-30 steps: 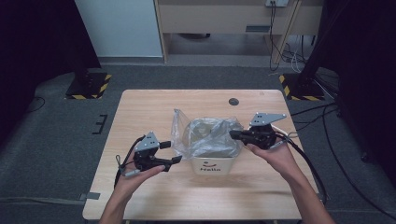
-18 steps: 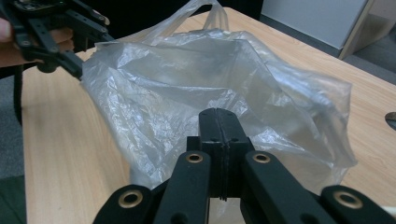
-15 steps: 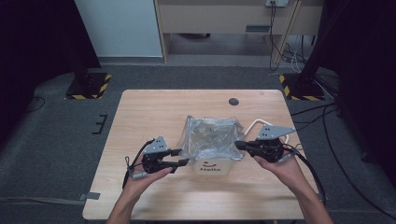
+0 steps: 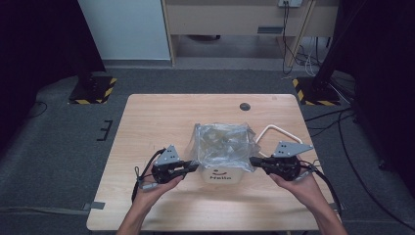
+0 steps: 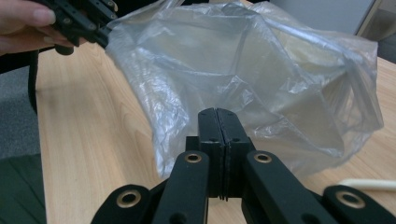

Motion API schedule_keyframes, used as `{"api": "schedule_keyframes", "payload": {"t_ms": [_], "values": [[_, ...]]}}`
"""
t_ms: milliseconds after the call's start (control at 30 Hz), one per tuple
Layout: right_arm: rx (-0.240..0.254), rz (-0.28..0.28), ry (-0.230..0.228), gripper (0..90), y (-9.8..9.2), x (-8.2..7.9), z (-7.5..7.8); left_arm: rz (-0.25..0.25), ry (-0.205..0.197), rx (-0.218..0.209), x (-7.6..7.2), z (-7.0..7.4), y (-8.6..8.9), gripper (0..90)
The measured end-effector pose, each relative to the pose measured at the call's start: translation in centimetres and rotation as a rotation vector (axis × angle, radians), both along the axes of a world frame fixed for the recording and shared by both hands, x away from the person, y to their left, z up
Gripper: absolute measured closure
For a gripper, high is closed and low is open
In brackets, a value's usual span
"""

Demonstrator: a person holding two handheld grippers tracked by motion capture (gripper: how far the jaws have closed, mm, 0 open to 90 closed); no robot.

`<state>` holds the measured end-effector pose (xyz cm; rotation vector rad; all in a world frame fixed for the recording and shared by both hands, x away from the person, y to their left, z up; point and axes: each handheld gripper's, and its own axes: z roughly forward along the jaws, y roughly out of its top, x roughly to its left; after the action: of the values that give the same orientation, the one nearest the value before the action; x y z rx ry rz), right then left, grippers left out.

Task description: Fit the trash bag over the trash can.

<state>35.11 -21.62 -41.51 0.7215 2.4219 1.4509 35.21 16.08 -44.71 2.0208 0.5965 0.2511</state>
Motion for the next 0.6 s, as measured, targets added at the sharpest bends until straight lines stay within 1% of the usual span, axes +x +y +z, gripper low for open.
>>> {"api": "schedule_keyframes", "payload": {"t_ms": [33, 67, 100, 133, 167, 200, 233, 300, 333, 433, 467, 500, 533, 567, 600], "values": [[0.0, 0.0, 0.0, 89.7, 0.0, 0.0, 0.0, -0.006, 0.0, 0.001, 0.0, 0.0, -0.1, 82.4], [0.006, -0.008, -0.002, 88.0, -0.4, -0.4, -0.3, -0.01, 0.0, 0.005, -0.1, 0.0, -0.2, 83.0], [0.008, -0.012, -0.005, 83.5, -0.6, -0.5, -0.5, -0.011, -0.001, 0.012, -0.1, -0.1, -0.3, 83.0], [0.013, -0.023, -0.004, 75.7, -0.8, -0.5, -0.6, -0.011, 0.0, 0.017, -0.1, -0.3, -0.5, 83.0], [0.013, -0.023, -0.004, 75.7, -0.8, -0.5, -0.6, -0.011, 0.0, 0.017, -0.1, -0.3, -0.5, 82.9], [0.018, -0.043, -0.007, 71.0, -0.9, -0.5, -0.8, -0.009, 0.0, 0.015, -0.1, -0.3, -0.5, 82.9], [0.033, -0.055, -0.004, 62.3, -1.0, -0.2, -0.9, -0.007, -0.002, 0.021, -0.1, -0.4, -0.6, 82.7], [0.055, -0.062, 0.003, 53.9, -0.9, 0.1, -0.9, -0.005, -0.003, 0.022, -0.1, -0.4, -0.7, 82.6], [0.055, -0.062, 0.003, 53.9, -0.9, 0.1, -0.9, -0.005, -0.003, 0.022, -0.1, -0.4, -0.7, 82.6], [0.074, -0.067, 0.012, 44.7, -0.6, 0.6, -1.0, -0.002, -0.01, 0.03, -0.2, -0.4, -0.7, 82.5], [0.074, -0.067, 0.012, 44.7, -0.6, 0.6, -1.0, 0.0, -0.012, 0.031, -0.2, -0.4, -0.7, 82.5], [0.072, -0.055, 0.033, 46.9, -0.3, 0.9, -1.2, 0.001, -0.012, 0.031, -0.2, -0.4, -0.7, 82.5], [0.072, -0.055, 0.033, 46.9, -0.3, 0.9, -1.2, 0.003, -0.015, 0.034, -0.2, -0.4, -0.7, 82.5], [0.066, -0.034, 0.048, 57.0, -0.2, 0.8, -1.4, 0.001, -0.02, 0.039, -0.2, -0.4, -0.8, 82.6], [0.071, -0.025, 0.052, 61.6, -0.1, 0.8, -1.5, 0.001, -0.02, 0.039, -0.2, -0.4, -0.8, 82.7]]}}
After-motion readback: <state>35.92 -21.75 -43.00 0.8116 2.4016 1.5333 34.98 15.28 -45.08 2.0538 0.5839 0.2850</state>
